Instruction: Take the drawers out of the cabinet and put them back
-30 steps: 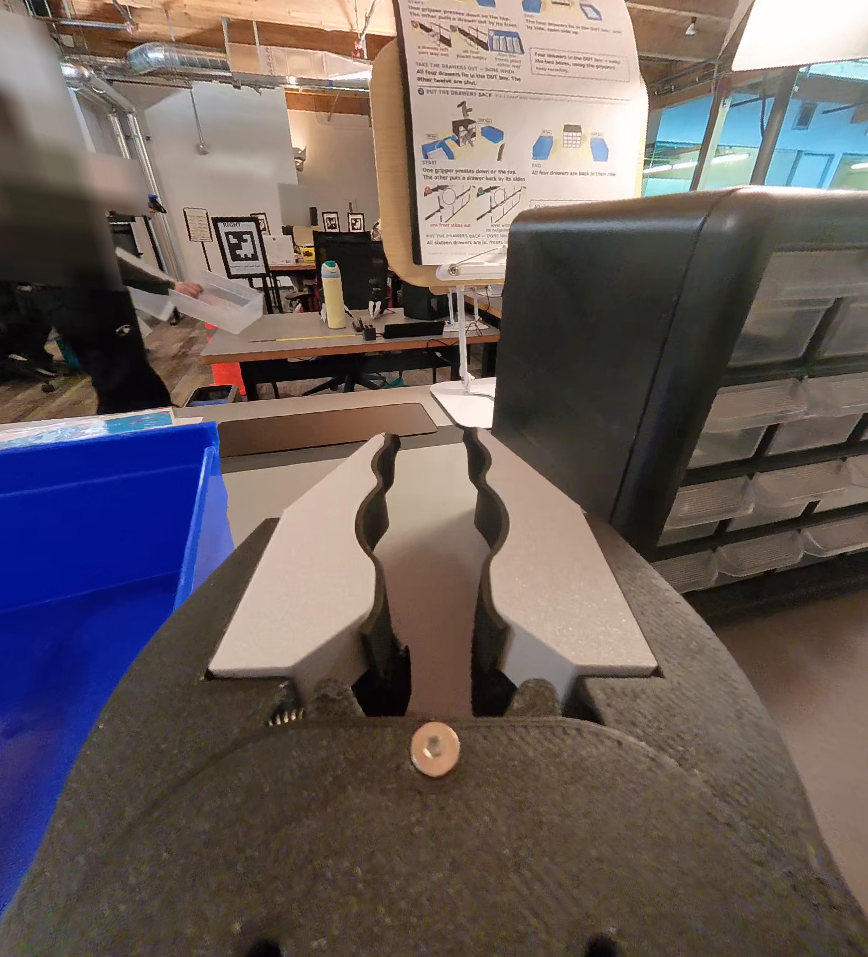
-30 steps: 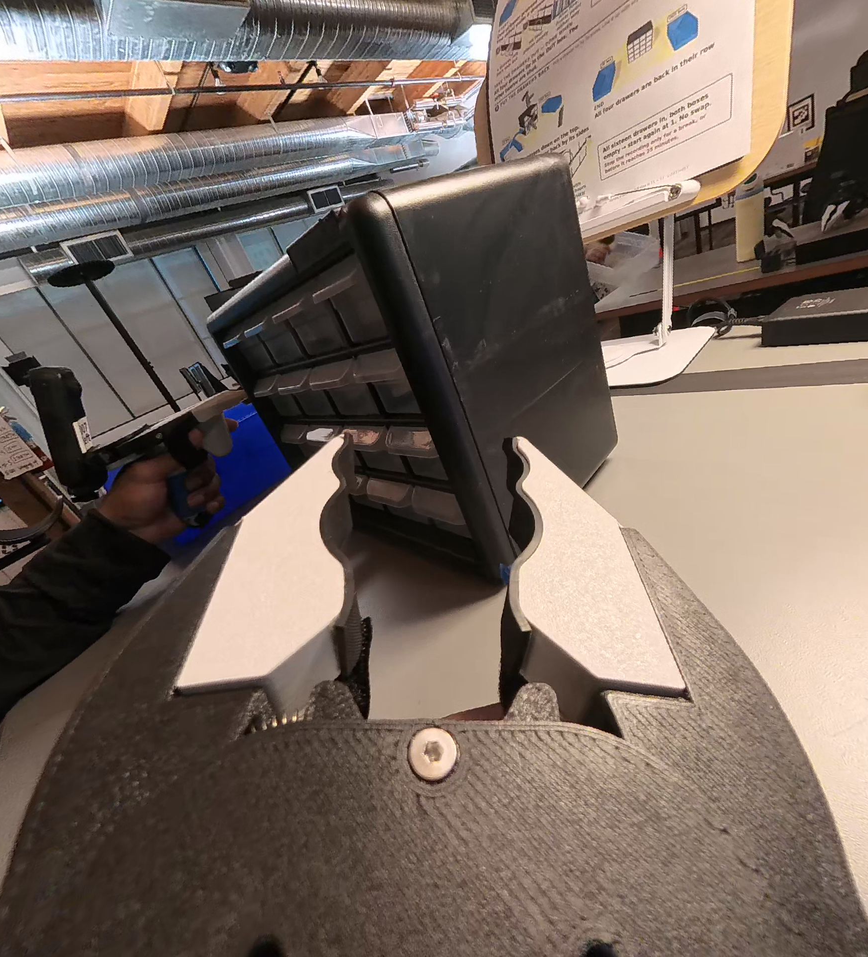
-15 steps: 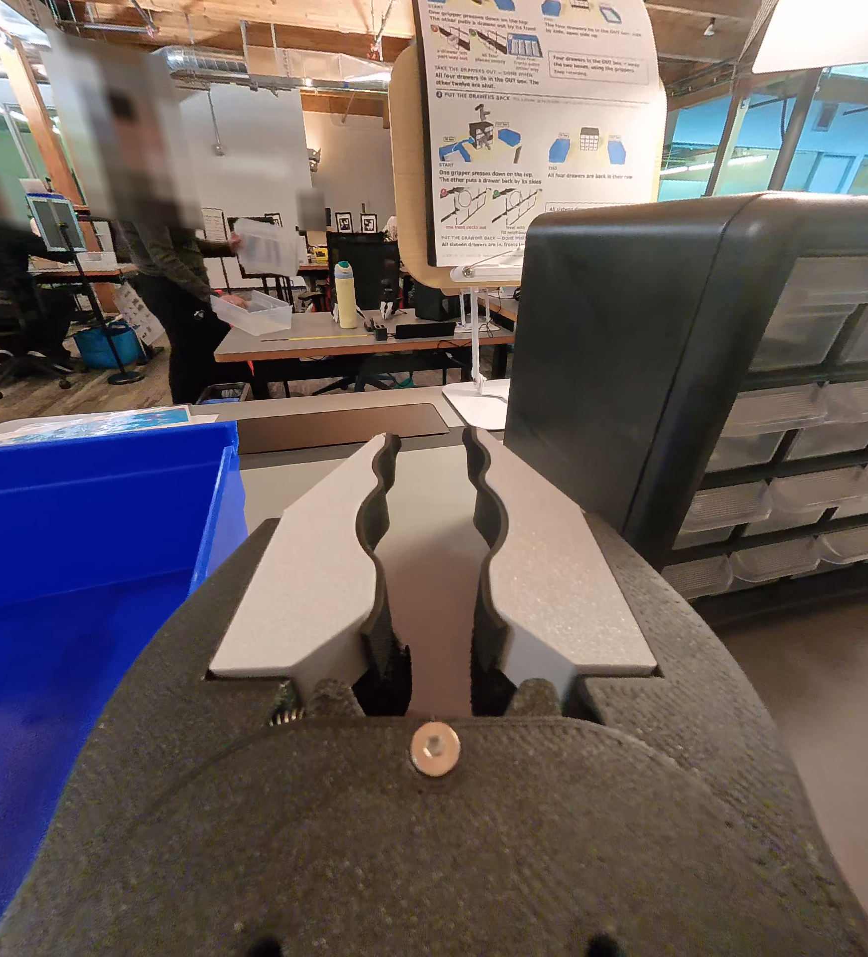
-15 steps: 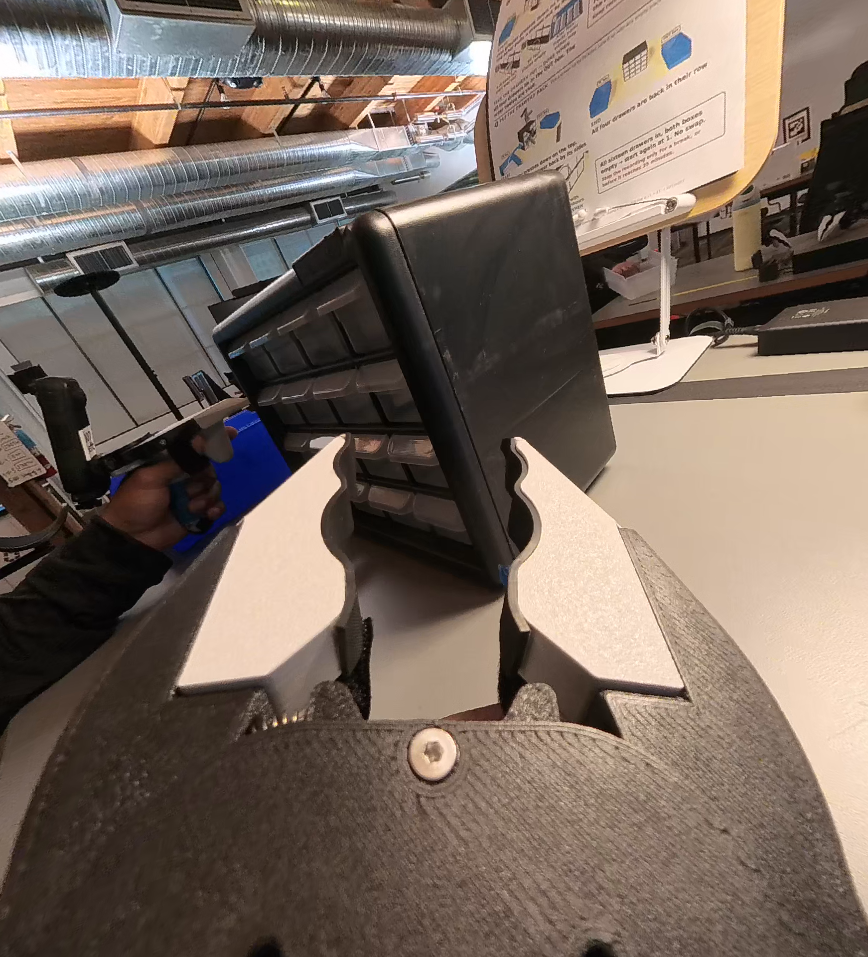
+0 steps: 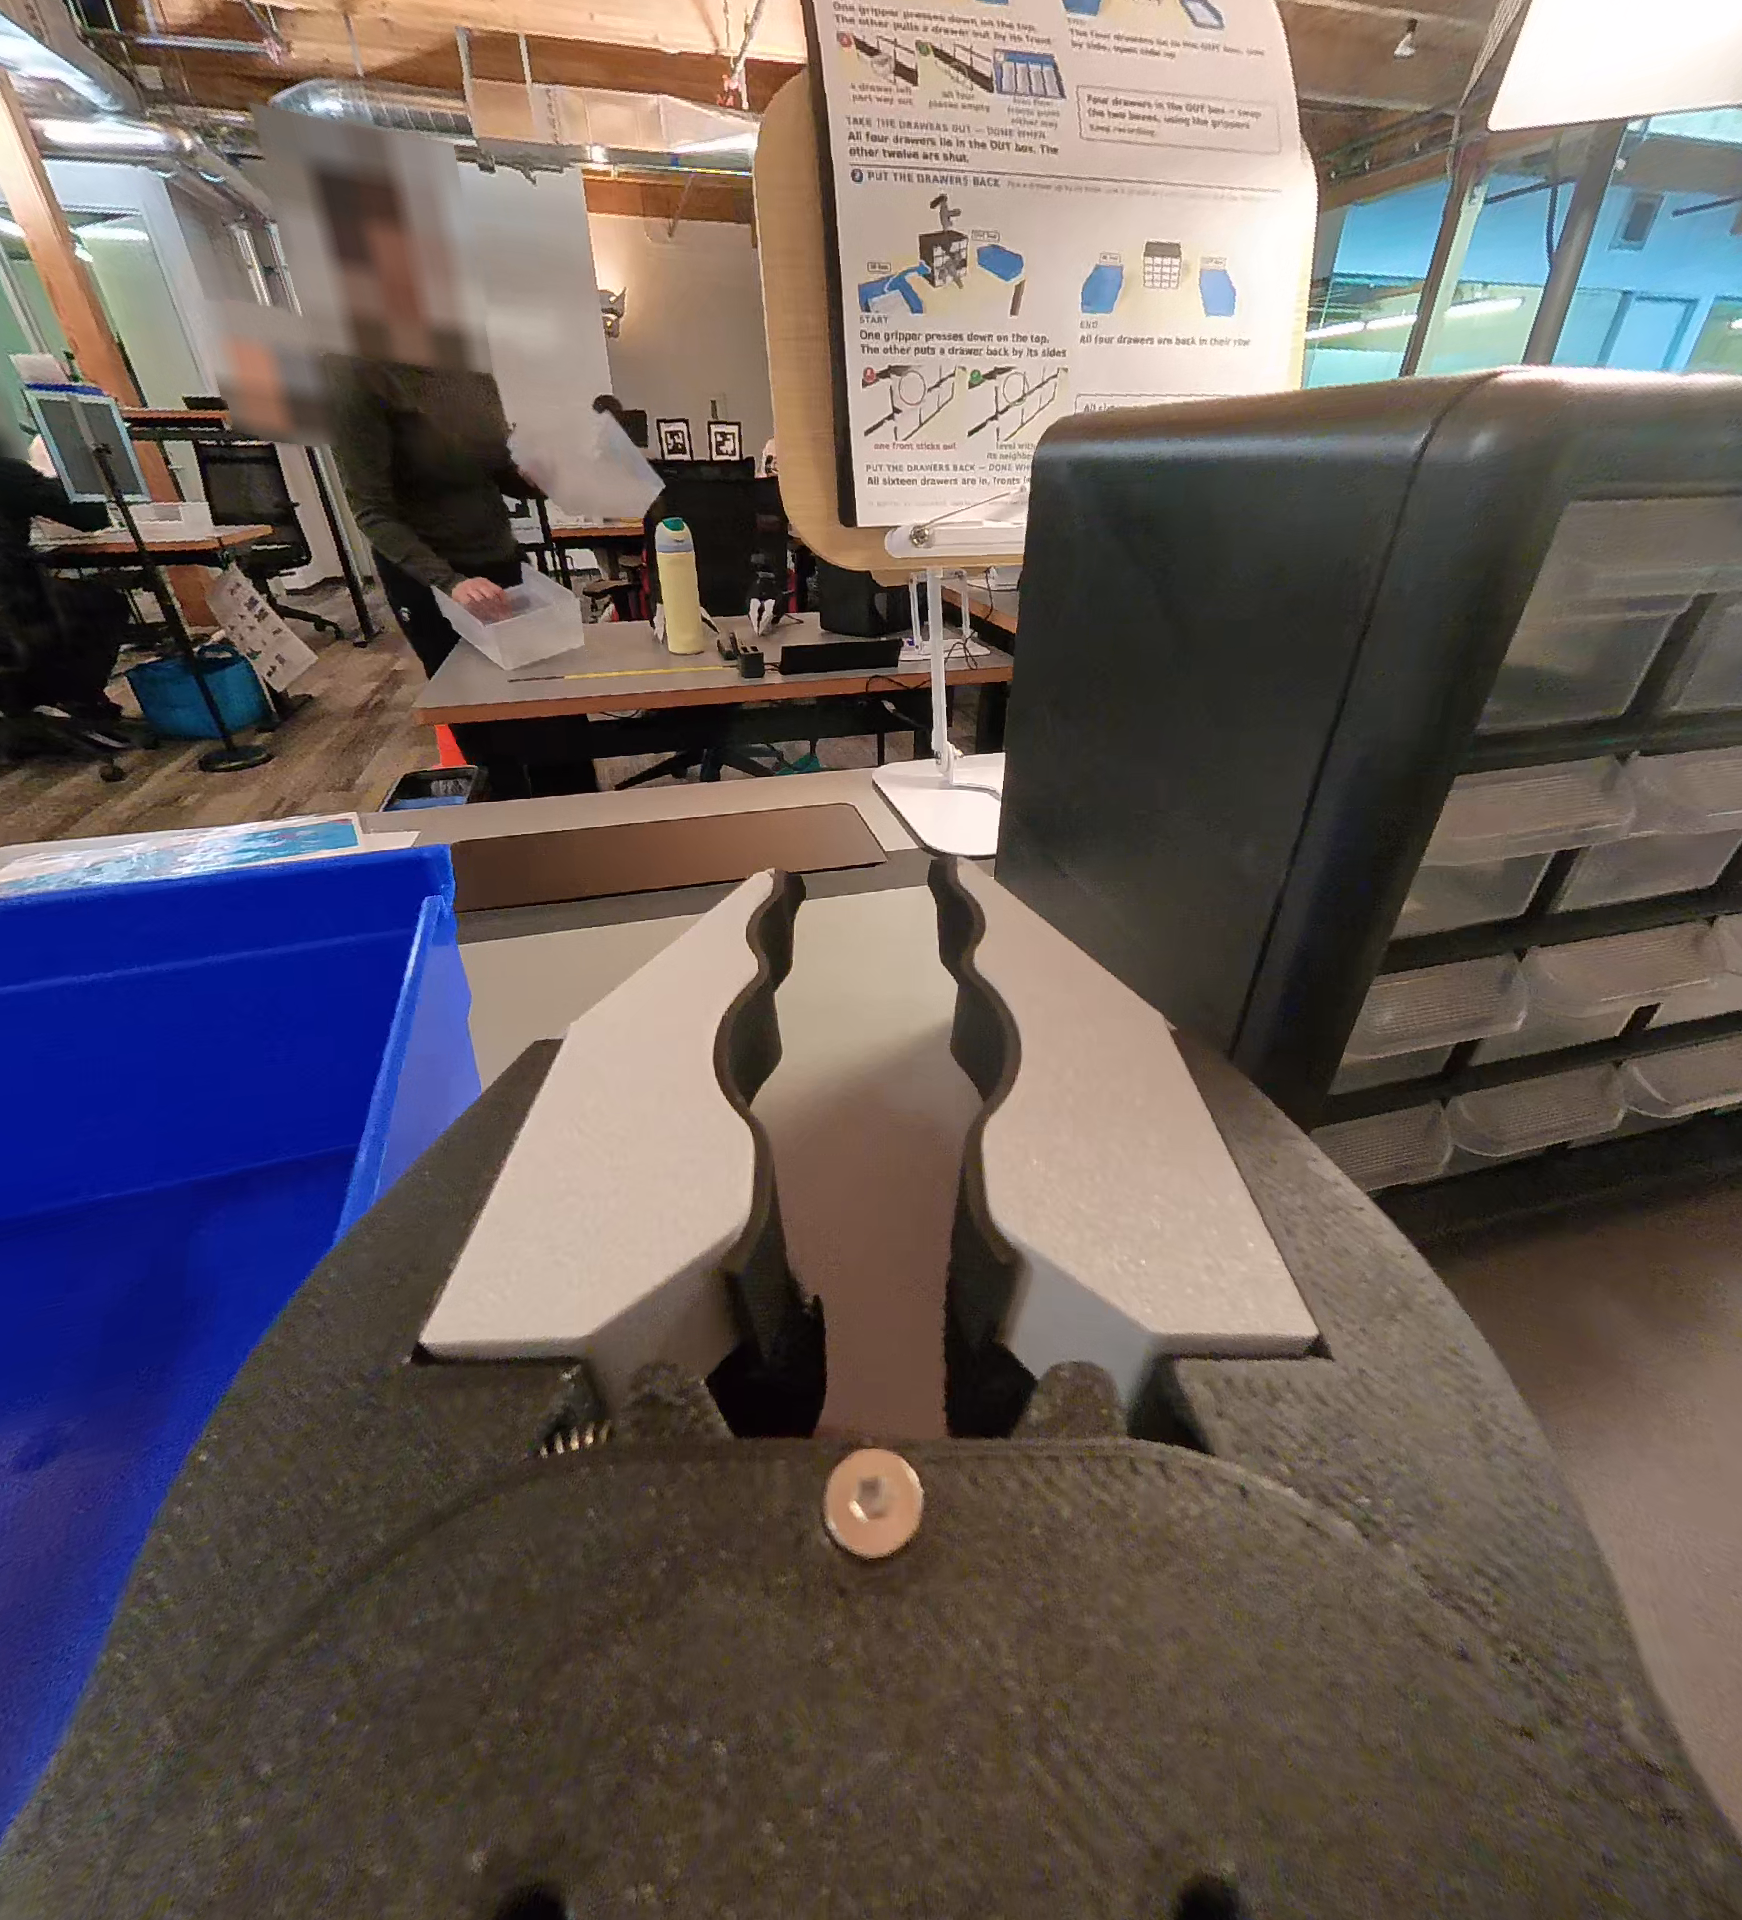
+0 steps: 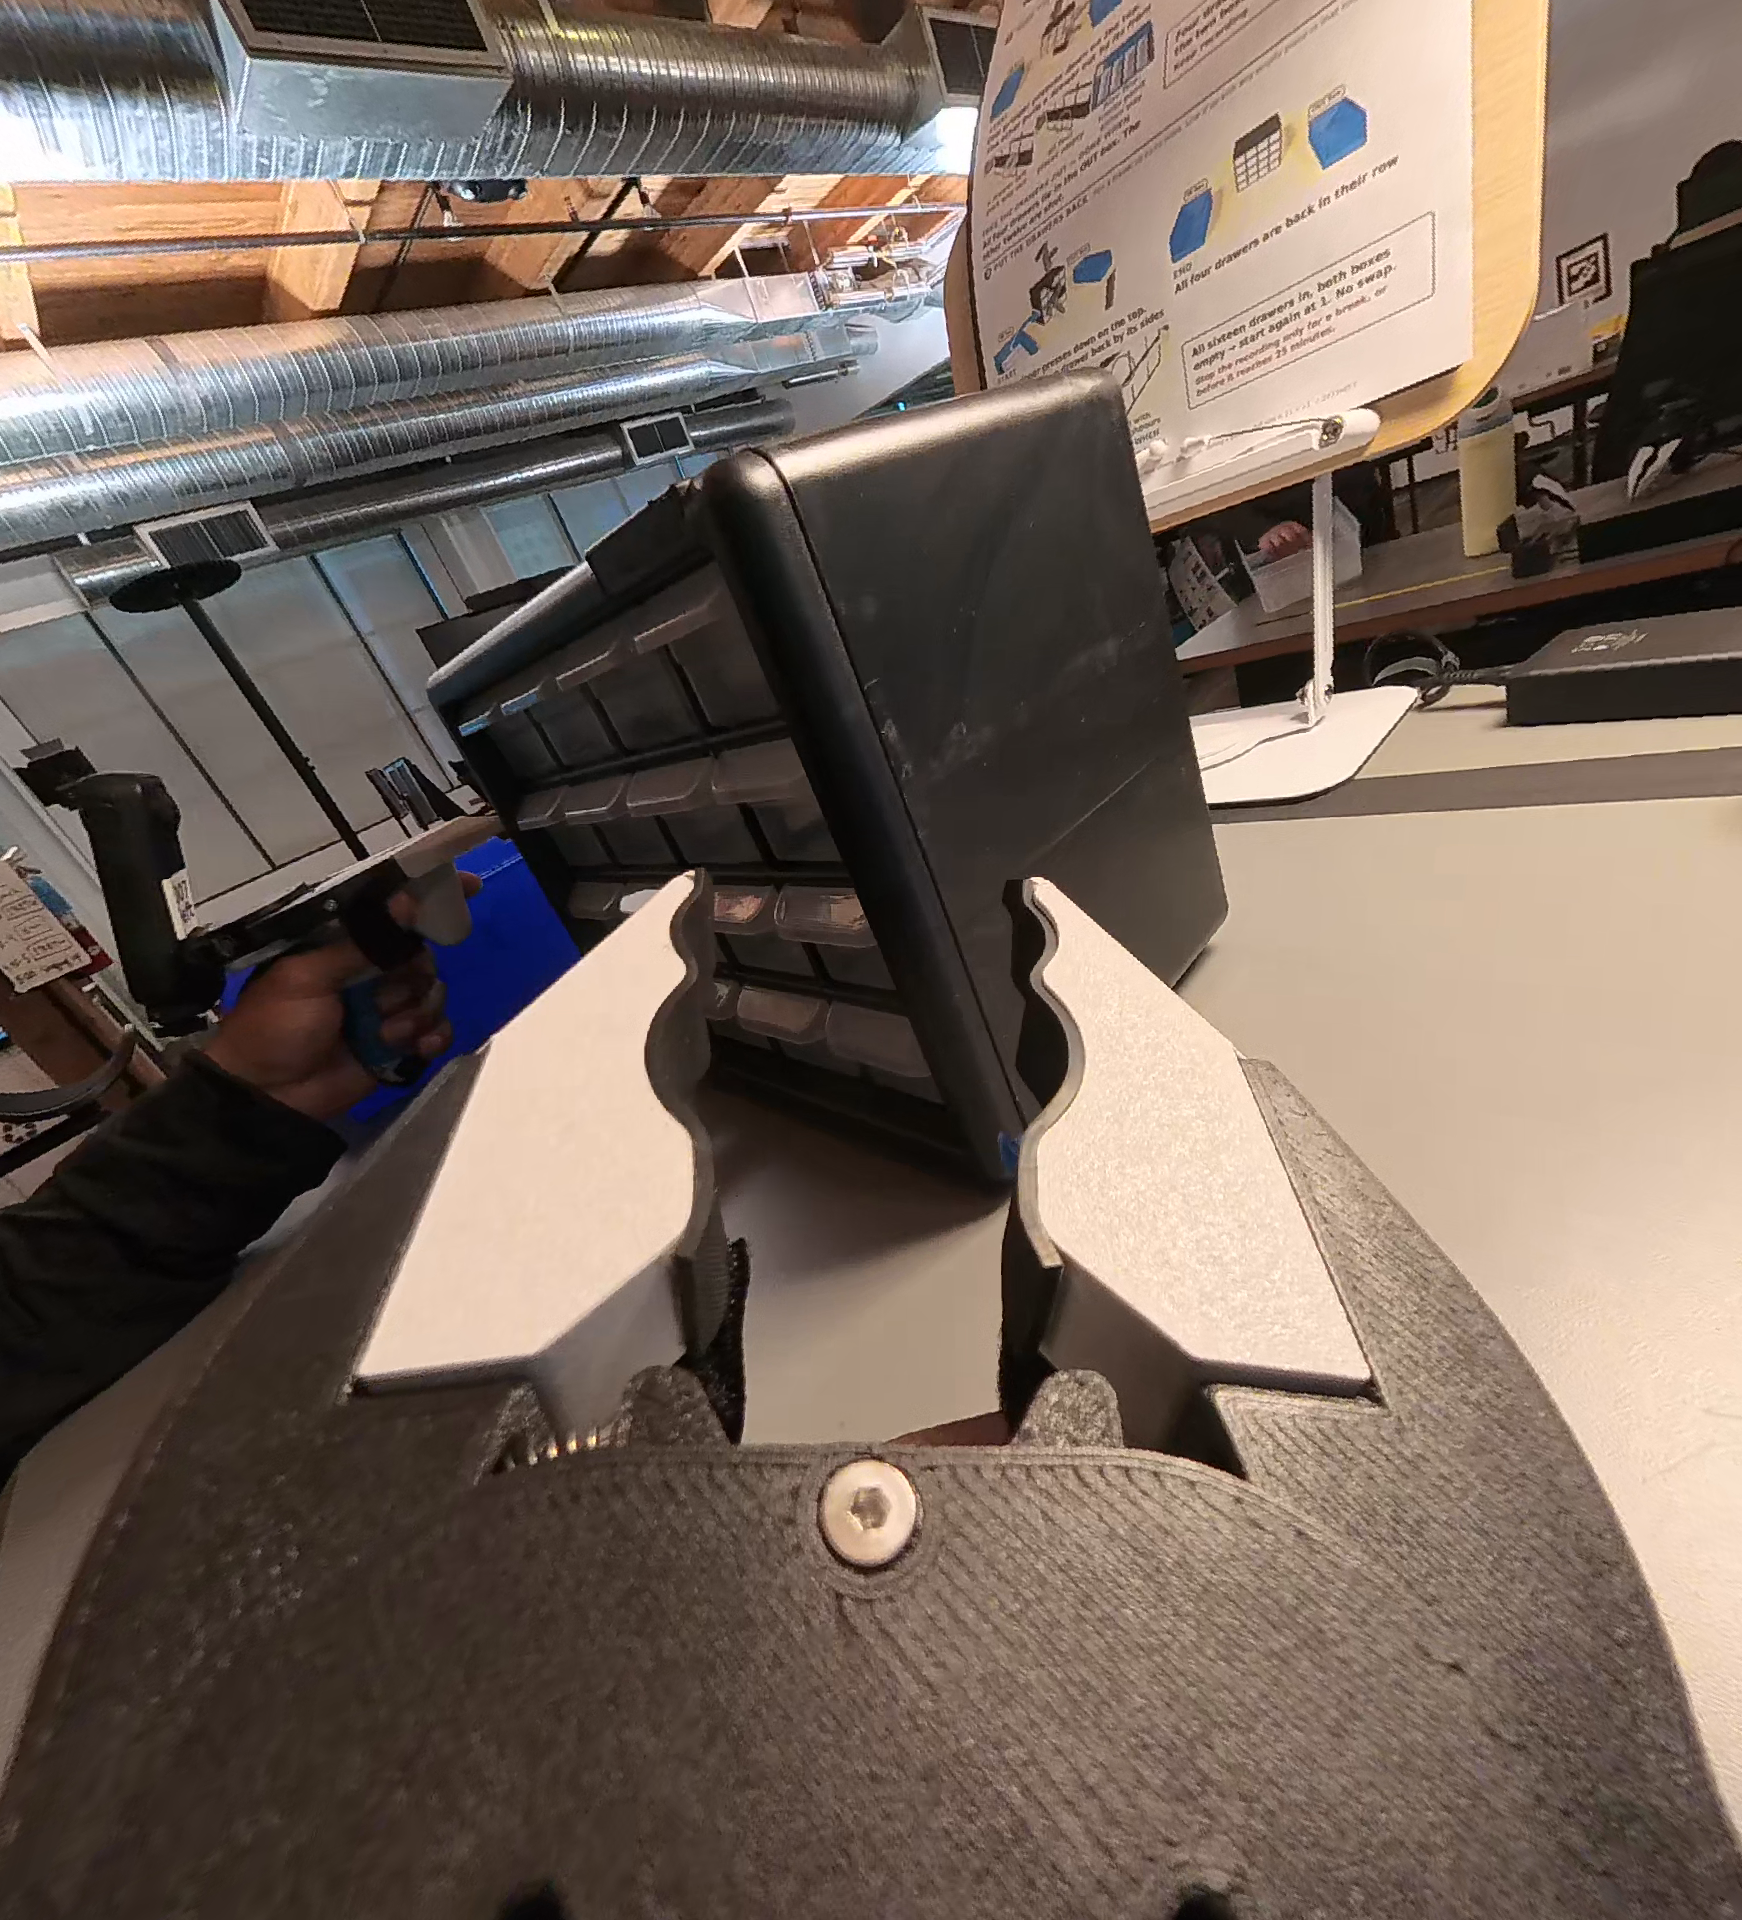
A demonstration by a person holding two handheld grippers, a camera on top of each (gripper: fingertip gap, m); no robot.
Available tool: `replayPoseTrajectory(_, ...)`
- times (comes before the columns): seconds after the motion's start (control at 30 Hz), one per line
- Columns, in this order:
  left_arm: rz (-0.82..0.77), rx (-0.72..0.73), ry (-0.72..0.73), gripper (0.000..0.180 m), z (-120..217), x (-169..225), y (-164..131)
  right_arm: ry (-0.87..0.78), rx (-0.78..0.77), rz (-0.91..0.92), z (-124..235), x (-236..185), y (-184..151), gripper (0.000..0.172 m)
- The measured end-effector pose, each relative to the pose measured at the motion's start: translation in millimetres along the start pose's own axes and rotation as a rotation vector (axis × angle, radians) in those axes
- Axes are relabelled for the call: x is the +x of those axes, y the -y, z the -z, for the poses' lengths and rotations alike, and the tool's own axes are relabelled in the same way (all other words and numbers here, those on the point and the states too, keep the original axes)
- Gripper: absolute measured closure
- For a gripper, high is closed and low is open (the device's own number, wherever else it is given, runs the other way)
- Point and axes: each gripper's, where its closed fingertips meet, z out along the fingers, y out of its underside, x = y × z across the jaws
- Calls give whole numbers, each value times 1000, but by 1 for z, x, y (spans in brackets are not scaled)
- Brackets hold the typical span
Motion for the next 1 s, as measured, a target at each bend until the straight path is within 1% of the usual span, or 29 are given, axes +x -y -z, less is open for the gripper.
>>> replayPoseTrajectory(0.2, 8, 8, 3, 153, 1, -1, 2, 4, -14, -1, -1, -1, -4, 112)
replayPoseTrajectory(0.47, -5, -9, -7, 153, -2, 3, -2, -3, 14, -1, 2, 1, 4, 113)
replayPoseTrajectory(0.67, 3, 0, -4, 153, -1, 1, 0, 4, -3, 1, 0, -1, -1, 113)
replayPoseTrajectory(1.0, -6, -10, -45, 153, -5, 14, -4, 6, -7, -5, 1, 2, 0, 113)
